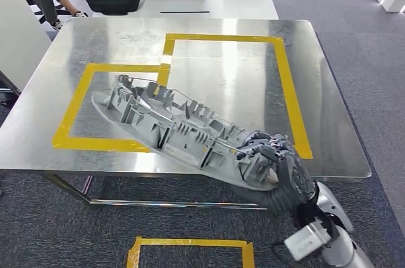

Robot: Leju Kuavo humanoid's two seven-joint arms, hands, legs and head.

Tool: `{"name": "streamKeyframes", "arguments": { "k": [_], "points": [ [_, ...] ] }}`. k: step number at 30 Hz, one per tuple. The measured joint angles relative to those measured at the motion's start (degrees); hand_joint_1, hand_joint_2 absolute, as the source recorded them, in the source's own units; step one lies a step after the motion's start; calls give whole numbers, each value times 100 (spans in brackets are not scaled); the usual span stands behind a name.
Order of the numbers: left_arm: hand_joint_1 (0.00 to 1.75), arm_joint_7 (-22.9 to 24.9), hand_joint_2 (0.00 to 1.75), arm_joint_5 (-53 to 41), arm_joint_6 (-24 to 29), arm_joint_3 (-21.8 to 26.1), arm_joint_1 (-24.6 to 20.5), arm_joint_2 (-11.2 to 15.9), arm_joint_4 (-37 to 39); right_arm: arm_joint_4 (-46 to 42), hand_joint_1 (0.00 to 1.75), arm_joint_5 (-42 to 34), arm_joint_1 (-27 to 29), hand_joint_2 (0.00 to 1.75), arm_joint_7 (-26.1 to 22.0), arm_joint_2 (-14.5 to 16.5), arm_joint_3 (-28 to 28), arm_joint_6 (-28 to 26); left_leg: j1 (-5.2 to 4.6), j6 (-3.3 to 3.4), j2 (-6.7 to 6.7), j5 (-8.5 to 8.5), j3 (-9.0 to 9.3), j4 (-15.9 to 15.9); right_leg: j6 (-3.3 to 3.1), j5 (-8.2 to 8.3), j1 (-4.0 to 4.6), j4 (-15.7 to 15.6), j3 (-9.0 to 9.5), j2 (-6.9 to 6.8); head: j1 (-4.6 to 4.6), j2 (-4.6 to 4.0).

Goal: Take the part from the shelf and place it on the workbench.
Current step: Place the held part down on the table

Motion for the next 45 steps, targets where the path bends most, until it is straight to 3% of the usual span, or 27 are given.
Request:
{"name": "streamKeyframes", "arguments": {
  "k": [7, 12, 19, 28, 38, 42, 45],
  "points": [
    [0, 27, 175, -48, -66, -1, -29, -8, 0, 786, 175, 785, -565, 175, 459, 1, 243, -268, 0, 1, -4, 7, -7, 0, -1, 5, 0, 1, -5, -4, -2, 0],
    [0, 103, 175, -113, -126, -9, -53, -12, 0, 1644, 175, 1765, -1180, 175, 1105, 89, 504, -371, 0, 1, -3, 8, -9, 0, -1, 5, 0, 1, -6, -4, 0, -1],
    [0, 165, 175, -167, -231, -98, -67, -10, 0, 3606, 175, 2833, -2239, 175, 1623, 523, 1079, -570, 1, -3, -4, 18, -10, 0, 1, 10, 1, 3, -7, -6, -2, -1],
    [0, -182, 175, -89, -327, -101, -79, -7, 0, 6096, 175, 3614, -3188, 175, 2033, 1147, 1703, -620, 1, -3, -4, 18, -10, 0, 1, 10, 0, 3, -8, -5, -2, 1],
    [0, -374, 175, 39, -13, -99, -81, -8, 0, 7593, 175, 3992, -3704, 175, 2182, 1548, 2057, -609, 1, -5, -3, 20, -6, 1, -1, 13, 0, 2, -7, -3, -2, 1],
    [0, -390, 175, 68, -3, -98, -80, -8, 0, 7828, 0, 4007, -3765, 175, 2191, 1635, 2097, -648, 1, -6, -3, 21, -4, 1, 0, 16, 0, 2, -6, -2, -1, 1],
    [0, -393, 175, 68, 22, -98, -75, -8, 1, 7946, 0, 4080, -3769, 175, 2188, 1657, 2139, -632, 1, -4, -3, 24, -6, 1, 0, 19, 1, 2, -7, -4, -2, 1]
  ]
}}
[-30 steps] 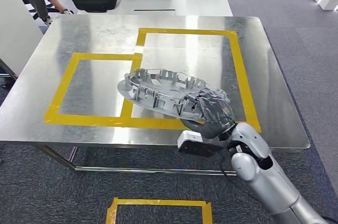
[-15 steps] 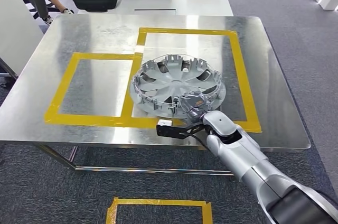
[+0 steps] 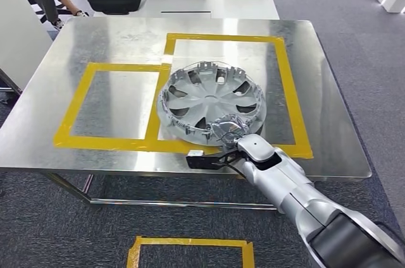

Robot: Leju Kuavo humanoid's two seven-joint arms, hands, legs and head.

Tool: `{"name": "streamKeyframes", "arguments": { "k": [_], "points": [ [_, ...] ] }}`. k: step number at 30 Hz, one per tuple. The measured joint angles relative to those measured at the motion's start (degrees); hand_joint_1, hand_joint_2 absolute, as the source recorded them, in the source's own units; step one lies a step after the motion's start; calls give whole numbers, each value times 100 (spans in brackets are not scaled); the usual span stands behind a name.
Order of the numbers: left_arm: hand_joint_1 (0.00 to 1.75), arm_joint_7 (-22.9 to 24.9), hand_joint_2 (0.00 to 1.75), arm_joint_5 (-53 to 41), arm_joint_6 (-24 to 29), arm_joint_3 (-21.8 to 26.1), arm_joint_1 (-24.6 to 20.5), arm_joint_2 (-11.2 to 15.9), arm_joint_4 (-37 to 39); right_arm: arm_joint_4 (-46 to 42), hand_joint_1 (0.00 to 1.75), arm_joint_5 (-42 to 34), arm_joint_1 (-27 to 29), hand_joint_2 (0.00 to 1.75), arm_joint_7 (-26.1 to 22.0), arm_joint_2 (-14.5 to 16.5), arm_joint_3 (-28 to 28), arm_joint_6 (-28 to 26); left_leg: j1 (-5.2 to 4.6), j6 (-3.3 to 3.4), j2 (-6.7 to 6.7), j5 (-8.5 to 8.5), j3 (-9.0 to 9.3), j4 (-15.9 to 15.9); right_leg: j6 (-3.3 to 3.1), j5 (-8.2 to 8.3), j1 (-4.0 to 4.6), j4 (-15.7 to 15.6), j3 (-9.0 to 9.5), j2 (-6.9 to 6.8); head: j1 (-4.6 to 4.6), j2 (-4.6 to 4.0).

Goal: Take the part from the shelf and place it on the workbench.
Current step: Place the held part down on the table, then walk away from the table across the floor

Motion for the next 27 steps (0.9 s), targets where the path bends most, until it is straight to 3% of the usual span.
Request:
{"name": "streamKeyframes", "arguments": {
  "k": [27],
  "points": [
    [0, -125, 175, 72, 115, 8, -18, 0, 1, 12, 0, 324, -505, 175, -207, -246, 395, 651, -1, 1, 1, 1, -1, 2, -1, 4, -1, 0, -4, 3, 1, 0]
  ]
}}
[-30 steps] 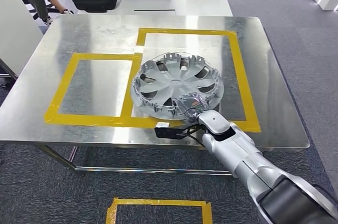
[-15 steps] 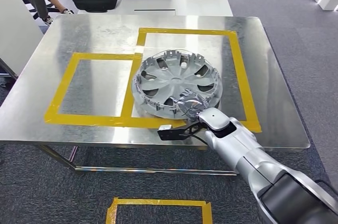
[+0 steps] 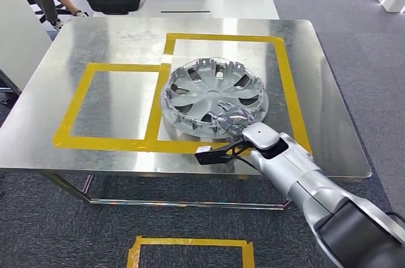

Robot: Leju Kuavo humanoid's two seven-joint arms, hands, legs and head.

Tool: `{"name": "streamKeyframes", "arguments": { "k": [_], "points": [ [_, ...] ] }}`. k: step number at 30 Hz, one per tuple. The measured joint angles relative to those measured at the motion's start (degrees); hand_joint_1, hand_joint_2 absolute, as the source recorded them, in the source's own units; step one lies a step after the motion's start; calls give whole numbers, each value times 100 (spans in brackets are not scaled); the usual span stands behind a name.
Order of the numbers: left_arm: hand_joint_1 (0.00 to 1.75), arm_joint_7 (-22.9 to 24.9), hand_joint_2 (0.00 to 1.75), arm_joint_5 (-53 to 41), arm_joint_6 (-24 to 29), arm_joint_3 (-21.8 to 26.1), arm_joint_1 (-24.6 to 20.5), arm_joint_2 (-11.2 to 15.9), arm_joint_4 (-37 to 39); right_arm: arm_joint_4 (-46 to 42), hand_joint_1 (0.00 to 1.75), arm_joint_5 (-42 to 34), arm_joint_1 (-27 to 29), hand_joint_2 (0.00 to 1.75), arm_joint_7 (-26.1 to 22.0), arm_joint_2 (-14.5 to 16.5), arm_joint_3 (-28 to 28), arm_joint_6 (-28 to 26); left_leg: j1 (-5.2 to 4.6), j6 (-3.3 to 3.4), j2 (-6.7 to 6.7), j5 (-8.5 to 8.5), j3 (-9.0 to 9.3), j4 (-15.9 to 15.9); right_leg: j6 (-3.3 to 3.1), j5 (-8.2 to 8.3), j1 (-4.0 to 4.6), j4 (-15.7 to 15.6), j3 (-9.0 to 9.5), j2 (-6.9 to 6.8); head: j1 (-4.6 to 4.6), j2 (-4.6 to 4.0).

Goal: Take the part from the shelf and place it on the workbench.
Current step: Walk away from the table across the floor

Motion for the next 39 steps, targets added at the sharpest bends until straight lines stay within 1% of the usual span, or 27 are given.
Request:
{"name": "streamKeyframes", "arguments": {
  "k": [2, 6, 9, 13, 17, 22, 32, 39],
  "points": [
    [0, 8, 175, 5, -1, 4, 4, 0, 0, -36, 0, 5, -55, 175, -63, -46, 42, 149, 0, 0, 0, 0, 0, 0, 0, 0, 0, 0, 0, 0, -1, 0],
    [0, 3, 0, 11, -16, 14, 16, 0, 0, -159, 0, -48, -223, 175, -164, -214, 148, 456, 0, 0, 0, 0, -1, 0, 1, 1, 0, 0, 0, 0, 1, 0],
    [0, -58, 0, 17, -44, 25, 19, 0, 0, -224, 0, -156, -354, 175, -283, -330, 231, 702, -1, 0, 0, 0, -1, 1, 2, 2, -1, 0, -1, 1, 1, -1],
    [0, -128, 0, 21, -79, 63, 18, 0, 0, -294, 0, -325, -469, 175, -421, -408, 355, 1004, -1, 0, 0, 0, -1, 1, 2, 2, -1, 0, -1, 0, 1, 0],
    [0, -176, 0, 23, -110, 134, 18, -3, 0, -341, 0, -459, -588, 0, -499, -456, 540, 1231, -1, 0, 0, 0, -1, 1, 2, 2, -1, 0, -1, 0, -1, 0],
    [0, -186, 0, 23, -122, 157, 20, -13, 0, -400, 0, -619, -659, 0, -474, -501, 746, 1280, 0, 0, 0, 0, -1, 1, 2, 2, 0, 0, -2, 0, 1, 0],
    [0, -185, 0, 23, -114, 158, 20, -17, 0, -408, 0, -820, -642, 0, -287, -523, 947, 975, -1, 0, 0, 0, -1, 1, 2, 2, -1, 0, -2, 1, 0, 0],
    [0, -186, 0, 23, -114, 158, 19, -20, 0, -408, 0, -843, -638, 0, -245, -532, 1002, 912, 0, 1, 0, 0, -1, 1, 2, 2, -1, 0, -2, 1, 0, 0]
  ]
}}
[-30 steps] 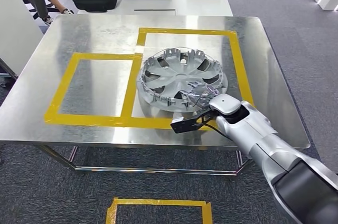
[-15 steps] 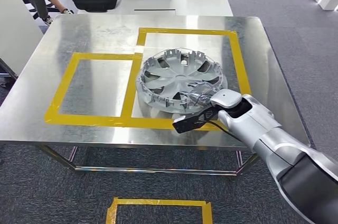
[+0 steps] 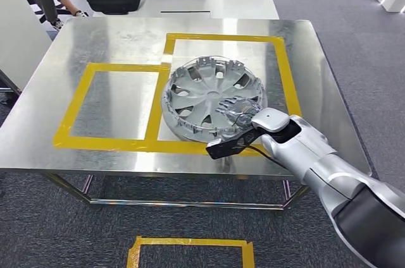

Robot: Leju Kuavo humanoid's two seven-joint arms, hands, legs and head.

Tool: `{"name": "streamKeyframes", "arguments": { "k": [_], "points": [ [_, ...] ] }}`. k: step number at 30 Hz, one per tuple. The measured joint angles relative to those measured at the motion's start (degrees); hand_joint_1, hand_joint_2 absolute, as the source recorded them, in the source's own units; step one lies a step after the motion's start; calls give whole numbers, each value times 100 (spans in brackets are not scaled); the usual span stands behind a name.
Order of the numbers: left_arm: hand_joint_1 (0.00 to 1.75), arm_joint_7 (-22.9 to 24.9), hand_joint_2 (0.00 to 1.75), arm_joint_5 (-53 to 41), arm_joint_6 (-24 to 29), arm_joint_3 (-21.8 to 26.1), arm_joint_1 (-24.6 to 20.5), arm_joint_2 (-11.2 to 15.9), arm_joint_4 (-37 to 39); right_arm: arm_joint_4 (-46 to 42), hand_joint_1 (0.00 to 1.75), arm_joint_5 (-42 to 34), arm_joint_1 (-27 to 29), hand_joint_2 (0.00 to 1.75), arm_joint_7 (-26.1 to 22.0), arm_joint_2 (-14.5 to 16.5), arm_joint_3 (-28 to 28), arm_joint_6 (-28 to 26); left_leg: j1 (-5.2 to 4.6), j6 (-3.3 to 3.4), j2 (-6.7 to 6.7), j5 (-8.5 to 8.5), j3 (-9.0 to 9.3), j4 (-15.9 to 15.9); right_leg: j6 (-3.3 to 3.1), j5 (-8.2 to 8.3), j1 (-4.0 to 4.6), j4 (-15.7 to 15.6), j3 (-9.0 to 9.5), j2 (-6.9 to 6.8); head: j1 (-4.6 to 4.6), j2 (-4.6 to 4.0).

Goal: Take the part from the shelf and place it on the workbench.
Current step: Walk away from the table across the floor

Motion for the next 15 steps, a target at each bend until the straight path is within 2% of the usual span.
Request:
{"name": "streamKeyframes", "arguments": {
  "k": [2, 3, 6, 7, 10, 11, 15],
  "points": [
    [0, 0, 0, 0, 0, 0, 0, -1, 0, 0, 0, -21, 5, 0, 26, -7, 8, -70, 0, 0, 0, 0, 0, 0, 0, 0, 0, 0, 0, 0, 1, -1],
    [0, 0, 0, 0, 1, 0, 0, -2, 0, 0, 34, -28, 10, 0, 37, -13, 9, -115, 0, 0, 0, 0, 0, 0, 0, 0, 0, 0, 0, 0, 1, 0],
    [0, 0, 0, 0, 7, 0, 0, -4, 0, 0, 157, -42, 41, 0, 56, -37, 9, -235, 0, 0, 0, 0, 0, 0, 0, 0, 0, 0, 0, 0, 1, 0],
    [0, 1, 0, 0, 10, 0, 0, -4, 0, 0, 152, -48, 55, 0, 65, -46, 9, -268, 0, 0, 0, 0, 0, 0, 0, 0, 0, 0, 0, 0, 1, -1],
    [0, 4, 0, 0, 15, 0, 0, -4, 0, 0, 30, -63, 91, 0, 93, -76, 9, -343, 0, 0, 0, 0, 0, 0, 0, 0, 0, 0, 0, 0, 0, 0],
    [0, 7, 0, 0, 15, 0, 0, -4, 0, 0, 0, -64, 98, 0, 97, -85, 9, -353, 0, 0, 0, 0, 0, 0, 0, 0, 0, 0, 0, 0, 0, 0],
    [0, 20, 0, 0, 16, 0, 0, -4, 0, 0, 0, -64, 107, 0, 100, -122, 9, -361, 0, 0, 0, 0, 0, 0, 0, 0, 0, 0, 0, 0, -1, 1]
  ]
}}
